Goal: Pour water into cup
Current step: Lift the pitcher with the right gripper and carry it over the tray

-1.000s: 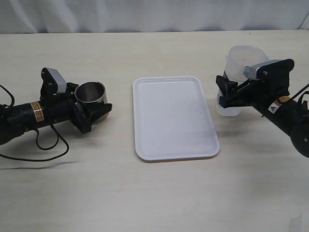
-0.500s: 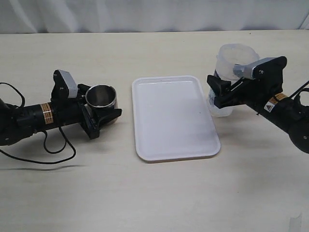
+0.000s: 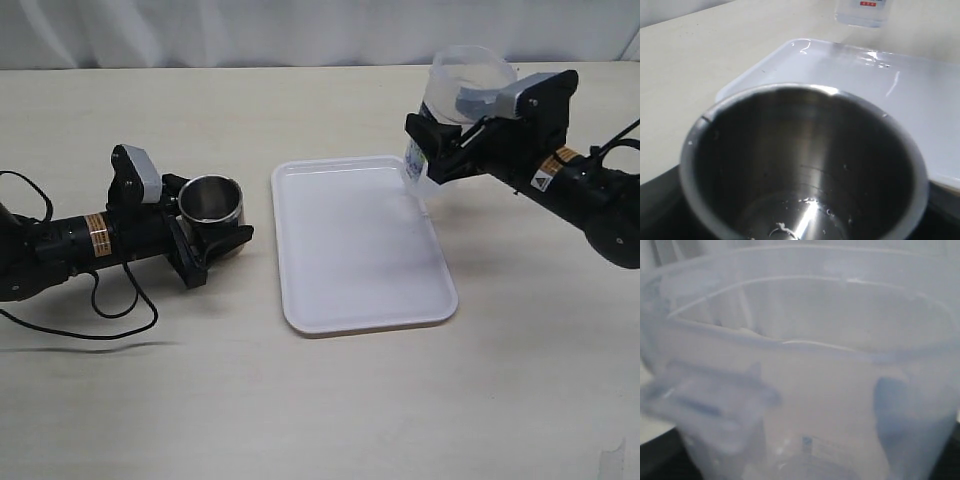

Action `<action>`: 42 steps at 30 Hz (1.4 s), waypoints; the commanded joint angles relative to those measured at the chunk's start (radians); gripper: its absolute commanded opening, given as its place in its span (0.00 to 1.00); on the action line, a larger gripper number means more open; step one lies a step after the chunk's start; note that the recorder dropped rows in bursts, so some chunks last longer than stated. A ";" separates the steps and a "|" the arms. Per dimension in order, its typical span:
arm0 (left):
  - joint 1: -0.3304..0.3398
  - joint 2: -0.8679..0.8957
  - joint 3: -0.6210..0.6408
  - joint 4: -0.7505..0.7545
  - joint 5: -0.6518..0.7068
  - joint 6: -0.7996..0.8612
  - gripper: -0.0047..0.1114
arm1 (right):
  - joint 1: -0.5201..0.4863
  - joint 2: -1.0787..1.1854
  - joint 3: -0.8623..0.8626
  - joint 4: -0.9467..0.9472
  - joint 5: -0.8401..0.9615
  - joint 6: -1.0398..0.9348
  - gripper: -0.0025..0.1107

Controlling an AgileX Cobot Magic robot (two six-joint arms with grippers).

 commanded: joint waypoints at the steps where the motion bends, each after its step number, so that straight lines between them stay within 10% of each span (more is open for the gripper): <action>1: -0.003 0.002 -0.003 0.001 0.001 -0.010 0.04 | 0.064 -0.022 -0.067 -0.005 0.068 0.011 0.06; 42: -0.003 0.002 -0.003 0.054 0.001 -0.090 0.04 | 0.341 0.055 -0.342 -0.031 0.296 0.017 0.06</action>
